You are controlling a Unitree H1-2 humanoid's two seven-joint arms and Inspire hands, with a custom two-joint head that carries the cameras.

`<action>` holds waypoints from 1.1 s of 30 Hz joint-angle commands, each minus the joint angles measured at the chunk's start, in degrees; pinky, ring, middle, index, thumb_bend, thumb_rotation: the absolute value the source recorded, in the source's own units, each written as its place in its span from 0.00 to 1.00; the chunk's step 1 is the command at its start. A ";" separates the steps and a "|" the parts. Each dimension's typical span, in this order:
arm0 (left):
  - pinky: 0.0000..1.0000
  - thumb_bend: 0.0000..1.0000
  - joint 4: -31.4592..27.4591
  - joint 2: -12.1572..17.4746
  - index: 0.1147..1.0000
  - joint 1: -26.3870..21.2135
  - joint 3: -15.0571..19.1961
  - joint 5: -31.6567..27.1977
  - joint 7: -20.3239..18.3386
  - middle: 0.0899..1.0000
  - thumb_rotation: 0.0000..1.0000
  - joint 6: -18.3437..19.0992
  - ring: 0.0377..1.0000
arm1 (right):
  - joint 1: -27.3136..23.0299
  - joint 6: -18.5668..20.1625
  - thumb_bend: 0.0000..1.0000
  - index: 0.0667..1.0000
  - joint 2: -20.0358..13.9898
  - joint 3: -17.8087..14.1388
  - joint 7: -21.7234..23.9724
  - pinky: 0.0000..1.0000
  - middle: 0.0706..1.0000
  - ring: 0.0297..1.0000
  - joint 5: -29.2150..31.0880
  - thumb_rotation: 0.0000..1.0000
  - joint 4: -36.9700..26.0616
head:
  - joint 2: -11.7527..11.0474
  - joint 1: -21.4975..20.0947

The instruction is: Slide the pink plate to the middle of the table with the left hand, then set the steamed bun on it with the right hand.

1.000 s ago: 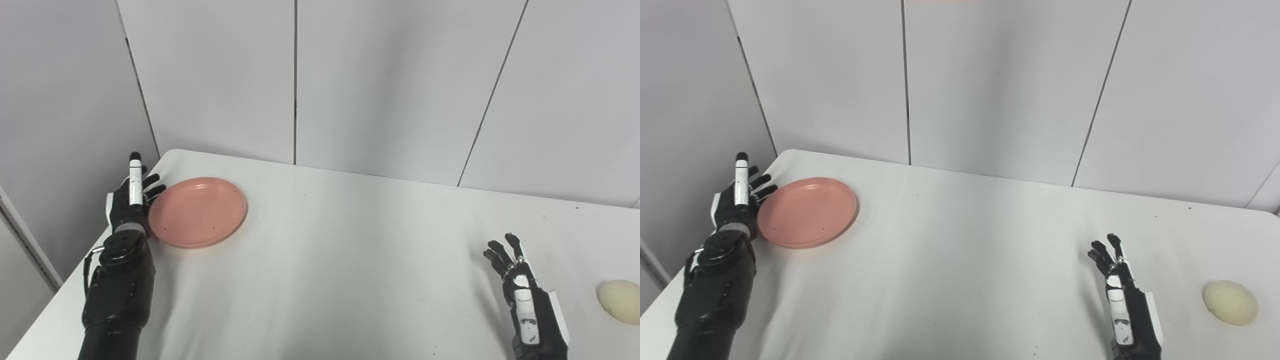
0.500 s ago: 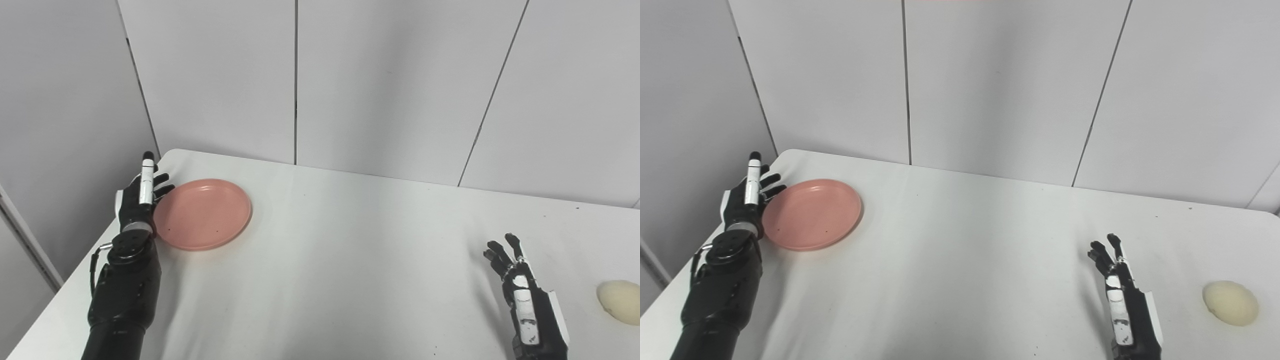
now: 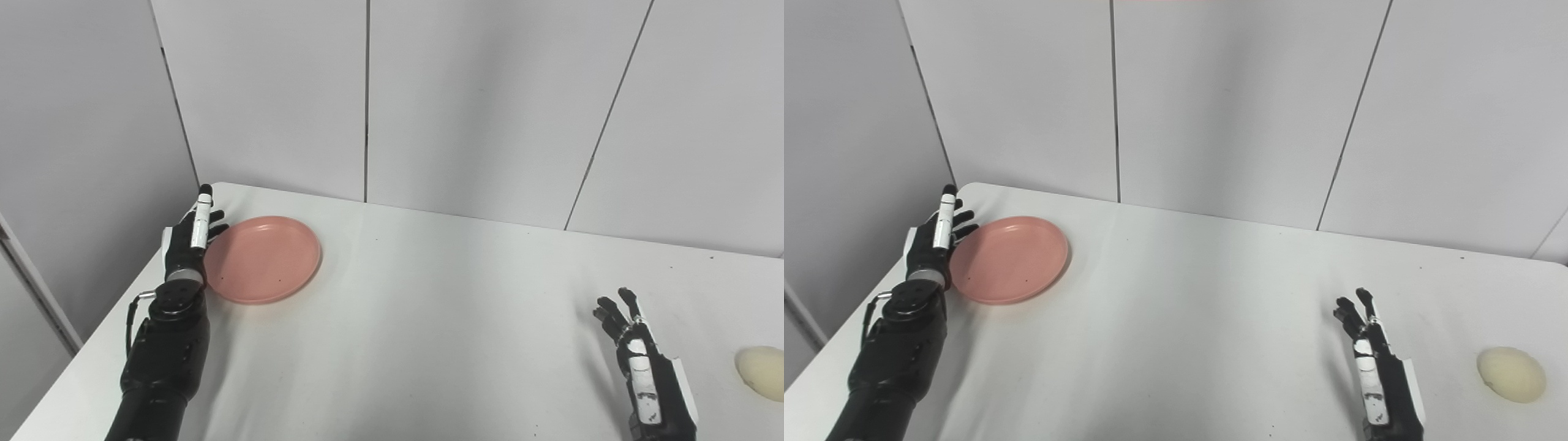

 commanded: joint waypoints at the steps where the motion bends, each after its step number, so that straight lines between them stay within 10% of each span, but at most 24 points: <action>1: 0.69 0.74 1.18 -1.91 0.81 -1.15 -2.37 0.60 -2.93 0.81 0.96 0.65 0.77 | 3.16 -1.82 0.74 0.96 0.23 -0.03 -0.33 0.94 0.88 0.88 -0.05 1.00 3.73 | 0.03 -0.03; 14: 0.84 0.76 1.31 -3.50 0.80 -1.30 -6.06 3.00 -4.00 0.81 0.95 0.14 0.83 | 3.19 -1.65 0.72 0.96 0.51 0.00 -0.60 0.94 0.88 0.88 -0.30 1.00 3.67 | 0.25 -0.35; 33: 0.82 0.75 -0.52 -8.38 0.81 0.07 -6.42 0.57 -7.31 0.82 0.95 -6.75 0.83 | 2.90 -1.81 0.71 0.96 0.74 0.08 -0.57 0.95 0.88 0.88 -0.44 1.00 4.09 | 0.35 -0.80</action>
